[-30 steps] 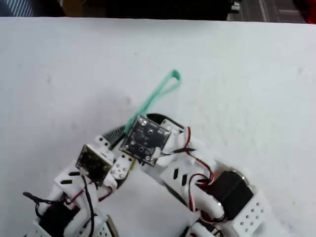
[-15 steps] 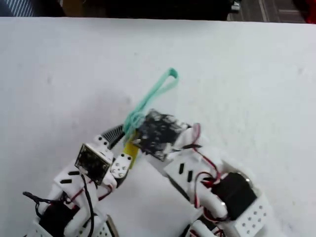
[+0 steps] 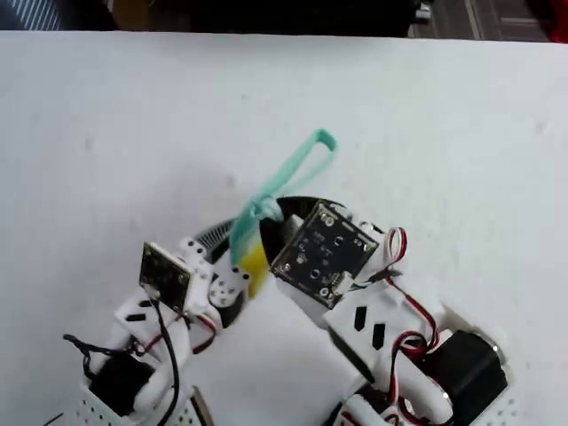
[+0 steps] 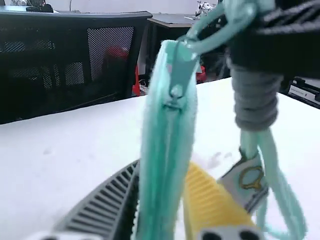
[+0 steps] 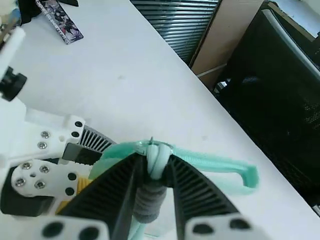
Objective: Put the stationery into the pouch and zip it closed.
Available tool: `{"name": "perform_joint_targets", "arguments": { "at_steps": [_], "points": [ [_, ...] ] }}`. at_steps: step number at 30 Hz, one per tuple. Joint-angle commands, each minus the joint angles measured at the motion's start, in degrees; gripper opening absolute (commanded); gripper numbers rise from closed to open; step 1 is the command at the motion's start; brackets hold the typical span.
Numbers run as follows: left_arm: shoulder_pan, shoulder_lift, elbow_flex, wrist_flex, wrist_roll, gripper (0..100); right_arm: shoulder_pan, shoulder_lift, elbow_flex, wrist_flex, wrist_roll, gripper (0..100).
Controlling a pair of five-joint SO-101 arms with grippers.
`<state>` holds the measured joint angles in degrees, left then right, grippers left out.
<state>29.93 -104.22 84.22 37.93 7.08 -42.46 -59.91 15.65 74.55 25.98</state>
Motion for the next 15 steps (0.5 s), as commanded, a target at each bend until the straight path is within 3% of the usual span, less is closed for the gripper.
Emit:
{"name": "perform_joint_targets", "arguments": {
  "at_steps": [1, 7, 15],
  "points": [
    [0.13, -0.22, 0.18, -3.08, -0.26, 2, 0.66, 0.92, -3.69, -0.31, 0.00, 1.7],
    [2.95, -0.22, -0.26, -0.26, -0.26, 2, 6.73, 8.22, -3.60, -3.38, 5.89, 1.7],
    [5.14, -0.31, -4.40, 7.03, -3.43, 2, 10.42, 13.23, -3.69, -12.00, 6.33, 1.7]
  ]
}}
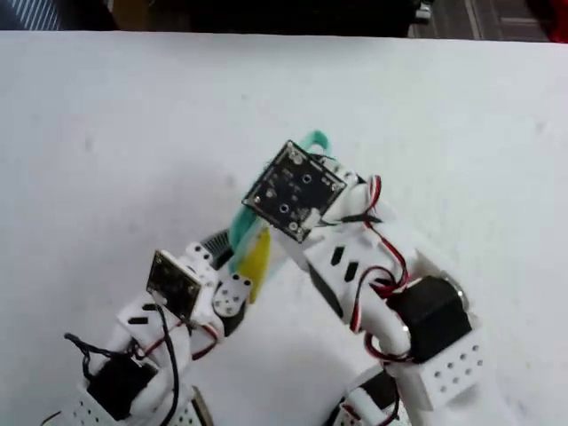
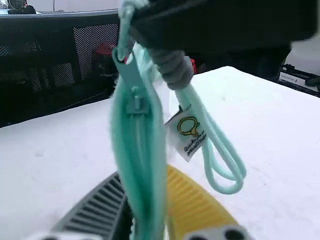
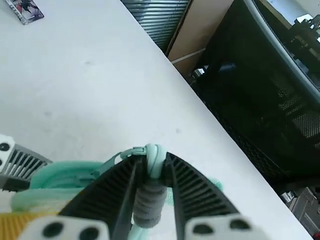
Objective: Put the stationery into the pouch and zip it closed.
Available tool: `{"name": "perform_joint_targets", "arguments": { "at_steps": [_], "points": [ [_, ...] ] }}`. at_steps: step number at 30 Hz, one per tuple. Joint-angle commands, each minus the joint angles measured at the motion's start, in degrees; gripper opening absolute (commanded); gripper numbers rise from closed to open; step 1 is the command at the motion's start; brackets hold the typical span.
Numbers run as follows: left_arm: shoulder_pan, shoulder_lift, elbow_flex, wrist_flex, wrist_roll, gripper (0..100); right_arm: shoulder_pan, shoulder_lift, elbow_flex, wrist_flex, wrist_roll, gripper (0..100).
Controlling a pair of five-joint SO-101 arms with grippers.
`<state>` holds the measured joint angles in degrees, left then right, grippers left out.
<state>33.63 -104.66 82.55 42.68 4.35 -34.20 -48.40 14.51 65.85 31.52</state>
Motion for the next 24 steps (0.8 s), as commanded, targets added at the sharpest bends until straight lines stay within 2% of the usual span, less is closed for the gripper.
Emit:
{"name": "perform_joint_targets", "arguments": {
  "at_steps": [1, 11, 14, 24],
  "points": [
    [1.27, 0.13, -2.90, 2.55, -0.79, 2, 2.77, 3.03, -2.55, -3.30, 0.79, 1.7],
    [-1.27, 0.13, -2.90, 2.55, -0.79, 2, 15.34, 6.99, -2.64, -3.21, 0.97, 1.7],
    [-1.89, 0.13, -2.90, 2.55, -0.79, 2, 18.15, 7.16, -1.93, -3.47, 3.69, 1.7],
    [-1.80, 0.13, -2.90, 2.73, -0.79, 2, 25.01, 7.25, 7.56, -19.74, 5.80, 1.6]
  ]
}}
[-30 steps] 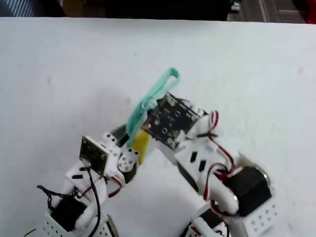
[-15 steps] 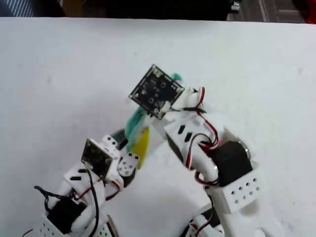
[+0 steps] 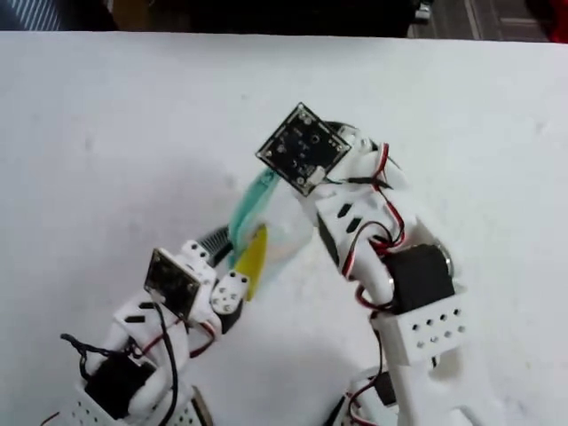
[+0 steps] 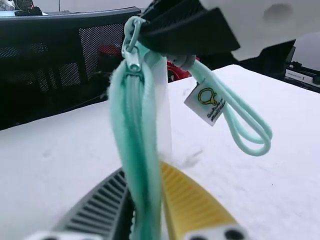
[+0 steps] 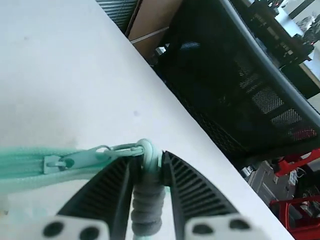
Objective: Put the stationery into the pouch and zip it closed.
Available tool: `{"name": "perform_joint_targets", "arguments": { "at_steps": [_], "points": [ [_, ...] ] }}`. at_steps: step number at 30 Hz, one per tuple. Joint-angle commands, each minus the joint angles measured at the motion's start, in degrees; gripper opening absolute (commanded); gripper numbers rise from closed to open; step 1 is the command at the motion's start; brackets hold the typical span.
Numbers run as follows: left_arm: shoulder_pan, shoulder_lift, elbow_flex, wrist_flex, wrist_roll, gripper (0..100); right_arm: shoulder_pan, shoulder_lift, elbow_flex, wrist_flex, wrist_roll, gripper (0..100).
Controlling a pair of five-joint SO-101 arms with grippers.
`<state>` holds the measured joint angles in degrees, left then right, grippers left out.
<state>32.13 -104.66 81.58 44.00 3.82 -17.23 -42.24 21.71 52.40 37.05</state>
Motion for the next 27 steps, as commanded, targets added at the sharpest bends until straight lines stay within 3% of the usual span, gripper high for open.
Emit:
{"name": "perform_joint_targets", "arguments": {
  "at_steps": [1, 9, 19, 24, 27],
  "points": [
    [-0.31, 0.13, -1.93, 1.41, -0.26, 2, 8.48, 1.10, 0.70, -7.08, 0.26, 1.6],
    [-0.40, 0.13, -1.76, 1.41, -0.35, 2, 9.27, 3.38, -0.09, -5.93, -2.90, 1.6],
    [-0.40, 0.13, -2.90, 3.78, -0.35, 2, 16.13, 15.08, -6.68, -11.74, -3.96, 1.6],
    [-0.40, 0.13, -3.25, 4.31, -0.44, 2, 19.74, 20.53, -12.92, -10.15, -11.69, 1.6],
    [-0.40, 0.13, -3.16, 4.22, -0.79, 2, 18.59, 21.05, -14.07, -7.43, -11.87, 1.6]
  ]
}}
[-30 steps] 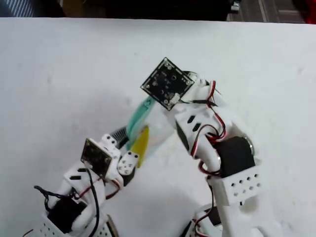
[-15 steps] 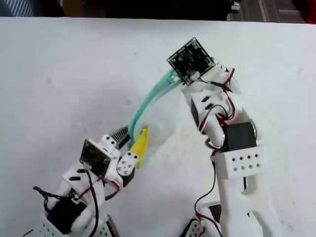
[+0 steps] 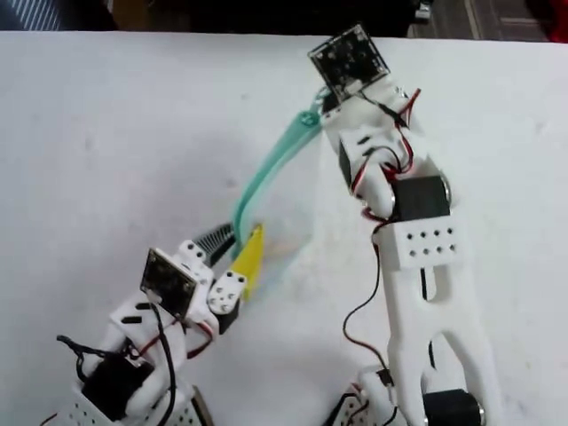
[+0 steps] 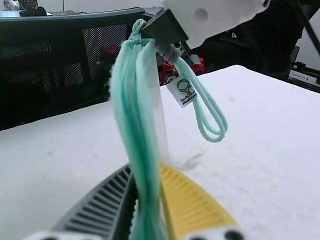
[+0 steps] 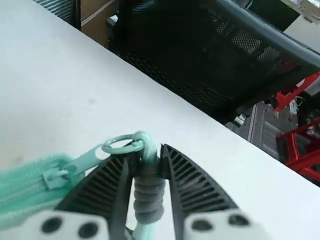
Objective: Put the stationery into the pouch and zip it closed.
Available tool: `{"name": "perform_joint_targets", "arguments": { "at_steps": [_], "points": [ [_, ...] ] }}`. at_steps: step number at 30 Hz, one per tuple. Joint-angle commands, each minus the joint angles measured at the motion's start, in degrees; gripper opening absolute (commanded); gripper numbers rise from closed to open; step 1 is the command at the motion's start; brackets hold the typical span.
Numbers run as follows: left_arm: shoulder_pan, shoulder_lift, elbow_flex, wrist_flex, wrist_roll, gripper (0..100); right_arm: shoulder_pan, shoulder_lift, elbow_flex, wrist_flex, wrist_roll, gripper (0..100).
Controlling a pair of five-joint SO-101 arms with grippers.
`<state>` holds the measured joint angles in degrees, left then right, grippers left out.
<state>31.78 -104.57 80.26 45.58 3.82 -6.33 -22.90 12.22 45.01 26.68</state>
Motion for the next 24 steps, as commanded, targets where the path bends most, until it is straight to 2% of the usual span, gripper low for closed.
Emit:
{"name": "perform_joint_targets", "arguments": {
  "at_steps": [1, 4, 10, 11, 15, 16, 18, 24],
  "points": [
    [-0.04, 0.04, -1.85, 2.64, -1.76, 2, 7.16, 1.71, -4.66, 0.31, -1.14, 1.6],
    [-0.04, 0.04, -1.76, 2.64, -4.22, 2, 6.64, 1.71, -4.66, 0.48, -0.44, 1.6],
    [-0.04, 0.04, -1.58, 2.46, -4.13, 2, 6.46, 1.63, -4.84, 2.42, -0.35, 3.3],
    [-0.04, 0.04, -1.23, 2.11, -4.13, 2, 5.85, 1.63, -5.01, 4.35, -0.35, 7.8],
    [-0.13, 0.04, 2.46, -3.60, -4.31, 2, 4.35, -2.15, -4.92, 13.76, -0.44, 37.7],
    [-0.13, 0.04, 3.60, -5.45, -4.31, 2, 4.35, -3.91, -4.92, 16.31, -0.44, 41.1],
    [-1.71, 0.04, 5.19, -8.26, -4.31, 2, 4.62, -8.13, -4.84, 20.00, -0.44, 39.9],
    [-12.18, 0.13, 4.31, -14.15, -4.31, 2, 11.30, -15.96, -3.25, 24.13, -0.44, 23.2]
  ]
}}
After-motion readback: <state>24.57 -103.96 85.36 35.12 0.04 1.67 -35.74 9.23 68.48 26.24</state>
